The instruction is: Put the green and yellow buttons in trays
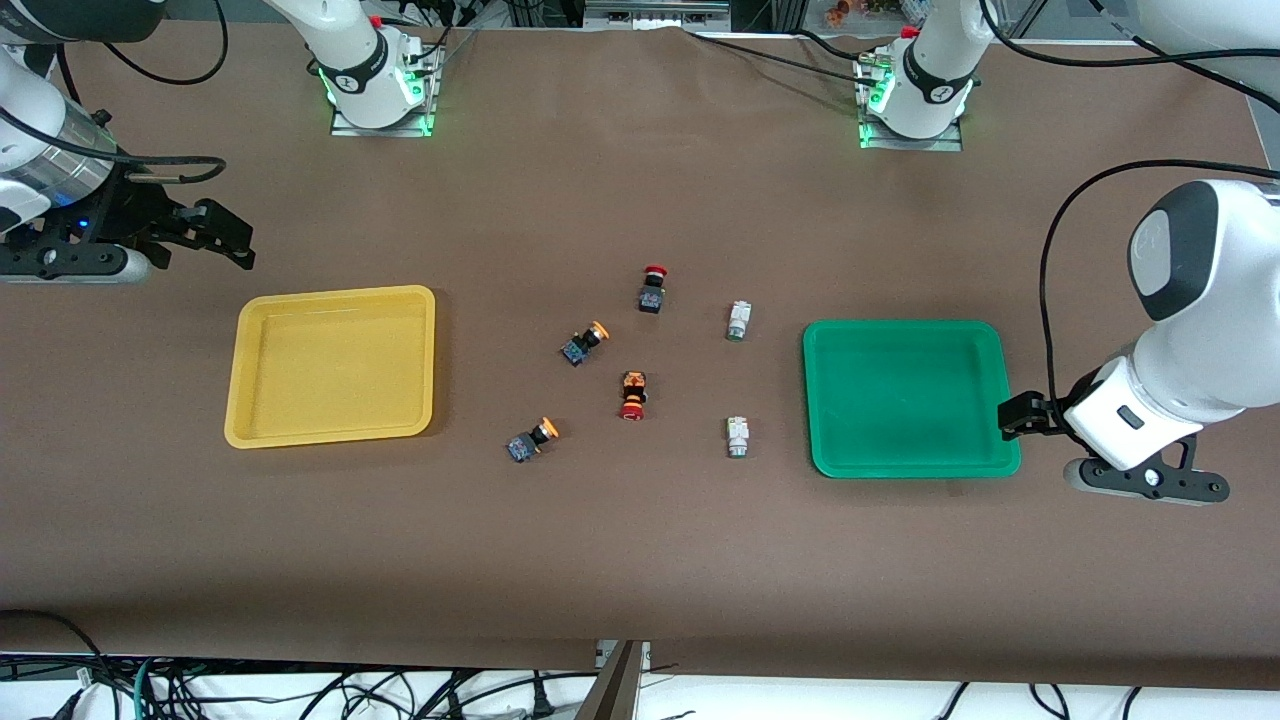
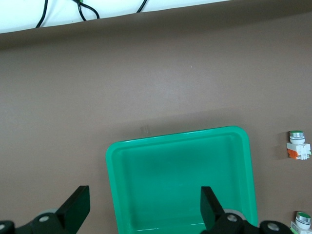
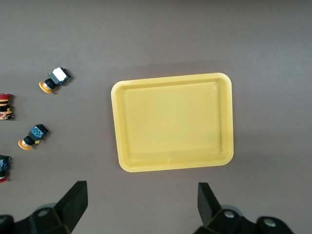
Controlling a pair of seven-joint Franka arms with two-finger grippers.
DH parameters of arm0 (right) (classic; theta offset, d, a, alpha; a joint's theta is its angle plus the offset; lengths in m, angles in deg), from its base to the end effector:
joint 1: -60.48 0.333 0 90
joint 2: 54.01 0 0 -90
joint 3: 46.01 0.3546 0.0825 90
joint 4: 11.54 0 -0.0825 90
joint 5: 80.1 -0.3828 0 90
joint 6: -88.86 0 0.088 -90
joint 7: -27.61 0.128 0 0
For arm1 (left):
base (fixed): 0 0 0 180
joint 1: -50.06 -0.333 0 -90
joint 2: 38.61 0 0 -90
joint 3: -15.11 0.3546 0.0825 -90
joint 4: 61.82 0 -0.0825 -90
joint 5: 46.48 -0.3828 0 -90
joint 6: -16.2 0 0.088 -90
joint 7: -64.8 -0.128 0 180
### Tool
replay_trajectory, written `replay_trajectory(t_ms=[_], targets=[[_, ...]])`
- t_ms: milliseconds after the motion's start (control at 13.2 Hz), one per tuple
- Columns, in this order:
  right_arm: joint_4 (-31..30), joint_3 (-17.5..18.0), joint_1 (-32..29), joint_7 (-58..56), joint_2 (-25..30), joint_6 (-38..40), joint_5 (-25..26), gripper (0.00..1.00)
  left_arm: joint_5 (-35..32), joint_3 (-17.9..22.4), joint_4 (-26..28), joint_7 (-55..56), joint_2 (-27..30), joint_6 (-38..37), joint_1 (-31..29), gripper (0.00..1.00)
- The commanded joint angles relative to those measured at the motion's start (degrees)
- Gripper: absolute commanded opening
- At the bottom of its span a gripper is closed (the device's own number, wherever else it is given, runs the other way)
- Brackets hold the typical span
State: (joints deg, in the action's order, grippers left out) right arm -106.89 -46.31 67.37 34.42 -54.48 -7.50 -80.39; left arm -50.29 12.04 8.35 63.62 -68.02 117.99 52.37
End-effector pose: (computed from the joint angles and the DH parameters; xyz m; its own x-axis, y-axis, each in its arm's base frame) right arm 0.5600 0.0653 0.6030 1.0000 -0.0044 0.0088 -0.0043 -1.0000 -0.0061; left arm 0.7282 -0.0521 0.4950 0.9921 -0.1198 0.0383 -0.1183 -0.9922 -0.0401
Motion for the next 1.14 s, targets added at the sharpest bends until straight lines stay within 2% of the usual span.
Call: replay_trajectory(t_ms=[0, 379, 607, 759, 910, 1062], targets=[[-0.5, 0.7, -0.9, 1.0, 0.3, -0.2, 0.3, 1.0, -0.5, -0.1, 0.0, 0.0, 0.9, -0.4, -0.3, 1.0], [1.0, 0.8, -0.6, 1.4, -0.5, -0.1, 0.1, 1.0, -0.6, 0.0, 0.8, 0.5, 2.9, -1.2, 0.3, 1.0], [1.0, 0.7, -0.7, 0.5, -3.3, -0.2, 0.5, 1.0, -0.6, 0.3, 0.8, 0.3, 4.4, -3.2, 0.3, 1.0], [1.0, 1.0, -0.4, -0.4, -4.4, -0.2, 0.6, 1.0, -0.6, 0.3, 2.4, 0.3, 7.7, -4.7, 0.5, 1.0], [0.7, 1.2, 1.4, -1.0, -4.6, 0.5, 0.7, 1.0, -0.8, 0.3, 7.4, 0.2, 13.4, -4.9, 0.6, 1.0], [0.8, 1.2, 1.8, -0.5, -4.9, 3.1, 0.1, 1.0, -0.8, 0.3, 9.8, 0.3, 16.4, -5.2, 0.1, 1.0]])
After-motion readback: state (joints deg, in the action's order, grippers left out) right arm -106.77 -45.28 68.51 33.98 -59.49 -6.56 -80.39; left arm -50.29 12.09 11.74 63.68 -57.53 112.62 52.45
